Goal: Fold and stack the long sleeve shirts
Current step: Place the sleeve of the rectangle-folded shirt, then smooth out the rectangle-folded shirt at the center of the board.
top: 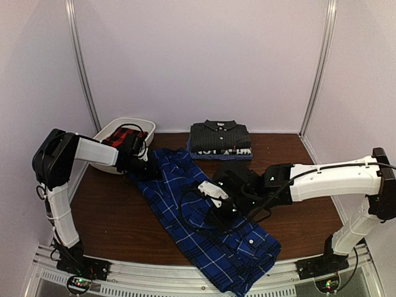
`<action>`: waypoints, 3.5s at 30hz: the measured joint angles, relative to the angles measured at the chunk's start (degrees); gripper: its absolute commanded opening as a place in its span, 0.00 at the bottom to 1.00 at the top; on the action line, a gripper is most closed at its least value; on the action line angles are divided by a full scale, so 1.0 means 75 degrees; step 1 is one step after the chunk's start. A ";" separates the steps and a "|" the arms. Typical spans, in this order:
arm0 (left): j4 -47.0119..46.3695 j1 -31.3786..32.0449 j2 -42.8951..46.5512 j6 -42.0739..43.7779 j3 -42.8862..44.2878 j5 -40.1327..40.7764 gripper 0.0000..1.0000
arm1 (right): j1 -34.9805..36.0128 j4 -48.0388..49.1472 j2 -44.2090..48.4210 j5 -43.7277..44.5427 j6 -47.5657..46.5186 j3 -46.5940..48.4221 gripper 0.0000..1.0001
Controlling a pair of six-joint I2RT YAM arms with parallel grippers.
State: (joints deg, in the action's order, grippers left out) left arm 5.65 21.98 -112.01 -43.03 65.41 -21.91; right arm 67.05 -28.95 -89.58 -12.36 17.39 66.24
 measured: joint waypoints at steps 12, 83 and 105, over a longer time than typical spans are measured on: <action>0.0012 -0.0032 -0.0236 0.0003 0.0242 -0.0003 0.15 | 0.0539 0.0609 0.0000 -0.0093 0.0866 -0.0344 0.00; 0.1122 0.1023 -0.1186 0.0828 0.1894 0.0638 0.19 | -0.5356 0.2990 -0.2049 0.0012 0.1542 0.0233 0.49; 0.2049 0.1198 -0.0510 0.1314 0.2433 0.0749 0.24 | -0.6304 0.3687 -0.1265 -0.1172 0.2011 -0.1064 0.46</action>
State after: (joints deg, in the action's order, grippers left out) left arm 21.02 30.96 -115.83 -33.17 83.66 -16.29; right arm 19.77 -1.30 -99.07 -21.15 32.47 58.26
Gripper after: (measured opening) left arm 0.242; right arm 0.461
